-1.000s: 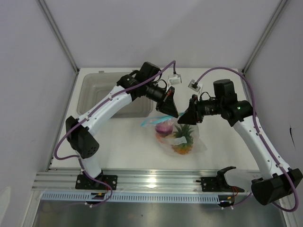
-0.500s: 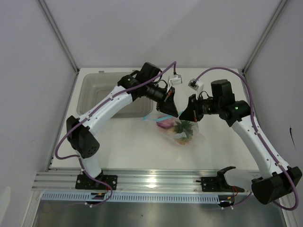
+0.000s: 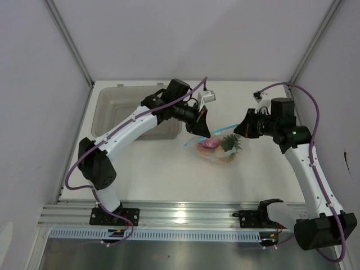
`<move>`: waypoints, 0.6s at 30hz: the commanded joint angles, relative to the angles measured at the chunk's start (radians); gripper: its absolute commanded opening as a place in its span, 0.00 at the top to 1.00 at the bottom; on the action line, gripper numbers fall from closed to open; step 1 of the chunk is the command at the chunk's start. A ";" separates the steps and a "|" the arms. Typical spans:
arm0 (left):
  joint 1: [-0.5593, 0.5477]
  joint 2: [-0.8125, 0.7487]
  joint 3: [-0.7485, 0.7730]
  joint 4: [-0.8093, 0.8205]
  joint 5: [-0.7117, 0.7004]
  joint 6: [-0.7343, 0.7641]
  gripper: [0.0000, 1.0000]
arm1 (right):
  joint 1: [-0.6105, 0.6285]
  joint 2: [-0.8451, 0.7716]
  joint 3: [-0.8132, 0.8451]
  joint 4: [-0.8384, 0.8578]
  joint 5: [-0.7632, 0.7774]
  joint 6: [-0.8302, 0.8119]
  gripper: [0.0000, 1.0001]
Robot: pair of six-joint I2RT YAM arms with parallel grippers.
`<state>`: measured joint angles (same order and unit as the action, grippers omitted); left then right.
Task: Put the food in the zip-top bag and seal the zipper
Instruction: Zip the zipper food storage bag.
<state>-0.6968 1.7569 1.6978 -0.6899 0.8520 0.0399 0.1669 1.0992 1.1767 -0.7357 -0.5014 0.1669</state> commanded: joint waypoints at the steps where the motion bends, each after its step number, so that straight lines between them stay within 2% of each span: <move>1: 0.017 -0.083 -0.010 -0.059 -0.070 -0.031 0.99 | -0.047 -0.024 -0.003 0.027 0.135 0.036 1.00; 11: 0.019 -0.174 -0.087 -0.118 -0.195 -0.003 0.99 | -0.058 -0.019 -0.002 0.004 0.205 0.051 1.00; 18: 0.019 -0.224 -0.144 -0.166 -0.180 0.041 1.00 | -0.058 -0.025 -0.015 0.013 0.107 0.019 1.00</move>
<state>-0.6945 1.5970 1.5700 -0.7532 0.6827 0.0463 0.1360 1.0973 1.1606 -0.7479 -0.4290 0.2111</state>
